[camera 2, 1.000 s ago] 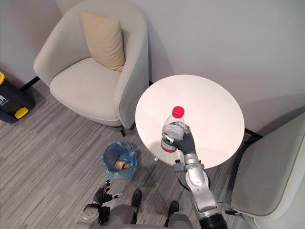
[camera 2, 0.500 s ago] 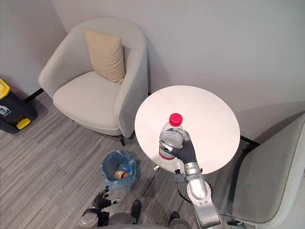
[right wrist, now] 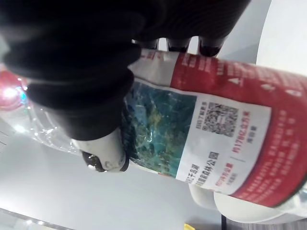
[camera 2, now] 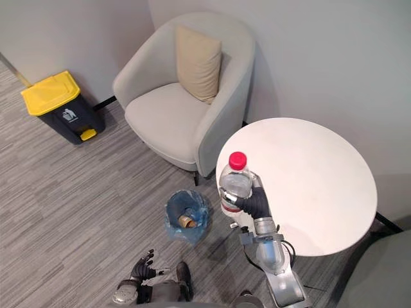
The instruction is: Gather rubbish on tea table into small bin, then transfer packed bag to large trash can.
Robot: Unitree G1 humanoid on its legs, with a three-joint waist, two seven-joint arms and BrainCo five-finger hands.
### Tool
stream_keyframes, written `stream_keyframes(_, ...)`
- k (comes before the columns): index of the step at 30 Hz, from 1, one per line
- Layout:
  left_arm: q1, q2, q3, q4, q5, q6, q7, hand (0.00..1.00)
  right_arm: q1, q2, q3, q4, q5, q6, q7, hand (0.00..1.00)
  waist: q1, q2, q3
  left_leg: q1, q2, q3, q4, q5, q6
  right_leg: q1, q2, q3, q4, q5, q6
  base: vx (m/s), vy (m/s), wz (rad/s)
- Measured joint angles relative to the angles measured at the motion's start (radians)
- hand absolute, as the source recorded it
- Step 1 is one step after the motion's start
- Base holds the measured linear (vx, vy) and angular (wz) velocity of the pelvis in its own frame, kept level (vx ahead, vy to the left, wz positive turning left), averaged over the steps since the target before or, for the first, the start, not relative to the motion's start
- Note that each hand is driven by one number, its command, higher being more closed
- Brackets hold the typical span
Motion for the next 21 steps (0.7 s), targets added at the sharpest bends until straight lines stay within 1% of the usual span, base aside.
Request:
stream_keyframes(1,-0.001,0.002,-0.001,0.000,0.002,-0.003,0.000,0.00,-0.007,0.001,-0.007,0.003,-0.007,0.001,-0.001,1.00,0.000,-0.005,0.000,0.002,-0.011,-0.006,0.002,0.006,-0.011,-0.004,-0.009,0.003,0.000,-0.001,0.002,0.15,0.084,0.20)
stream_keyframes(3,-0.003,0.008,-0.002,-0.002,0.003,-0.006,0.000,0.00,-0.013,0.011,-0.007,0.005,-0.007,0.006,-0.001,1.00,-0.001,-0.014,0.005,-0.001,-0.027,-0.009,0.002,0.004,-0.013,-0.004,-0.024,0.008,-0.002,-0.001,0.003,0.10,0.088,0.16)
stream_keyframes(4,-0.005,0.010,-0.001,-0.003,0.003,-0.006,0.001,0.00,-0.014,0.023,-0.004,0.010,-0.008,0.007,0.002,1.00,0.000,-0.021,0.009,-0.001,-0.034,-0.009,0.011,-0.009,-0.024,-0.001,-0.035,0.009,0.006,-0.004,0.008,0.07,0.095,0.10)
stream_keyframes(5,-0.005,0.014,-0.001,-0.008,0.003,-0.006,0.001,0.00,-0.016,0.026,0.000,0.016,-0.008,0.007,0.002,1.00,0.001,-0.028,0.012,0.001,-0.039,-0.005,0.021,-0.022,-0.022,-0.002,-0.049,0.011,0.022,-0.013,0.021,0.08,0.100,0.00)
stream_keyframes(6,-0.007,0.021,0.000,-0.014,0.002,-0.006,0.001,0.00,-0.022,0.040,0.011,0.034,-0.012,0.008,0.004,1.00,0.004,-0.043,0.021,0.009,-0.050,0.002,0.050,-0.067,-0.023,-0.006,-0.078,0.028,0.075,-0.038,0.040,0.08,0.109,-0.12)
stream_keyframes(7,-0.007,0.024,0.000,-0.015,0.002,-0.005,0.001,0.00,-0.027,0.042,0.019,0.058,-0.027,0.012,0.006,1.00,0.003,-0.048,0.025,0.015,-0.052,0.006,0.077,-0.104,-0.025,-0.025,-0.107,0.052,0.156,-0.054,0.038,0.07,0.112,-0.16)
stream_keyframes(8,-0.006,0.024,-0.001,-0.015,0.002,-0.005,0.001,0.00,-0.028,0.042,0.023,0.069,-0.032,0.018,0.007,1.00,0.002,-0.048,0.025,0.018,-0.052,0.007,0.086,-0.117,-0.024,-0.045,-0.121,0.075,0.214,-0.055,0.033,0.07,0.147,-0.13)
stream_keyframes(9,-0.003,0.027,-0.001,-0.015,0.002,-0.004,0.001,0.00,-0.025,0.045,0.030,0.087,-0.038,0.028,0.009,1.00,-0.002,-0.051,0.027,0.032,-0.054,0.003,0.098,-0.136,-0.021,-0.098,-0.143,0.147,0.348,-0.044,-0.021,0.07,0.127,0.01)
stream_keyframes(10,-0.002,0.031,-0.001,-0.017,0.002,-0.004,0.001,0.00,-0.018,0.045,0.033,0.091,-0.038,0.037,0.016,1.00,-0.007,-0.054,0.029,0.047,-0.055,-0.011,0.100,-0.145,-0.019,-0.142,-0.146,0.206,0.446,-0.013,-0.070,0.17,0.140,0.25)
stream_keyframes(11,-0.001,0.037,-0.002,-0.018,0.002,-0.004,0.000,0.00,-0.007,0.043,0.037,0.093,-0.038,0.039,0.028,1.00,-0.014,-0.060,0.030,0.065,-0.054,-0.046,0.098,-0.150,-0.010,-0.203,-0.128,0.292,0.555,0.003,-0.117,0.17,0.070,0.40)
stream_keyframes(12,0.001,0.037,-0.002,-0.018,0.003,-0.002,0.001,0.00,-0.004,0.043,0.042,0.095,-0.038,0.039,0.029,1.00,-0.024,-0.056,0.033,0.069,-0.052,-0.062,0.098,-0.154,-0.007,-0.216,-0.108,0.325,0.569,-0.029,-0.091,0.23,0.048,0.68)
stream_keyframes(13,0.005,0.041,-0.002,-0.018,0.002,-0.002,0.001,0.00,-0.002,0.043,0.048,0.095,-0.038,0.039,0.041,1.00,-0.035,-0.064,0.034,0.079,-0.049,-0.097,0.096,-0.156,-0.002,-0.229,-0.066,0.367,0.549,-0.084,-0.067,0.23,-0.003,0.77)
stream_keyframes(14,0.005,0.044,-0.002,-0.018,0.002,-0.002,0.001,0.00,-0.002,0.043,0.051,0.095,-0.038,0.039,0.047,1.00,-0.037,-0.072,0.032,0.089,-0.049,-0.122,0.094,-0.155,-0.009,-0.250,-0.028,0.396,0.518,-0.116,-0.058,0.22,-0.026,0.77)
stream_keyframes(16,0.005,0.042,-0.003,-0.017,0.002,-0.001,0.001,0.00,-0.004,0.043,0.051,0.095,-0.037,0.039,0.047,1.00,-0.040,-0.072,0.032,0.102,-0.049,-0.149,0.096,-0.151,-0.015,-0.277,0.016,0.426,0.456,-0.123,-0.061,0.22,-0.075,0.70)
stream_keyframes(17,0.005,0.041,-0.003,-0.016,0.002,-0.002,0.000,0.00,-0.008,0.043,0.051,0.096,-0.037,0.038,0.047,1.00,-0.044,-0.072,0.032,0.105,-0.049,-0.175,0.100,-0.149,-0.018,-0.297,0.047,0.444,0.381,-0.118,-0.060,0.26,-0.131,0.83)
stream_keyframes(18,0.005,0.041,-0.003,-0.015,0.002,-0.002,0.000,0.00,-0.008,0.044,0.049,0.096,-0.037,0.038,0.047,1.00,-0.043,-0.079,0.029,0.108,-0.054,-0.188,0.107,-0.151,-0.026,-0.299,0.058,0.440,0.284,-0.081,-0.055,0.21,-0.128,0.85)
stream_keyframes(19,0.008,0.045,0.001,-0.016,0.001,-0.006,-0.001,0.00,-0.007,0.045,0.048,0.095,-0.037,0.038,0.047,1.00,-0.038,-0.101,0.019,0.114,-0.074,-0.209,0.119,-0.164,-0.048,-0.289,0.060,0.438,0.163,0.075,-0.061,0.24,-0.147,0.66)
stream_keyframes(20,-0.002,0.031,0.007,-0.006,0.002,-0.004,0.001,0.00,-0.011,0.036,0.036,0.110,-0.037,0.038,0.047,1.00,-0.030,-0.061,0.024,0.123,-0.054,-0.225,0.127,-0.180,-0.073,-0.272,0.070,0.424,0.177,0.070,-0.070,0.21,-0.121,0.41)
stream_keyframes(21,0.002,0.025,0.007,-0.009,0.002,-0.007,0.000,0.00,-0.011,0.029,0.032,0.115,-0.037,0.038,0.047,1.00,-0.024,-0.048,0.020,0.123,-0.045,-0.229,0.126,-0.178,-0.075,-0.264,0.077,0.421,0.162,0.071,-0.071,0.23,-0.153,0.15)
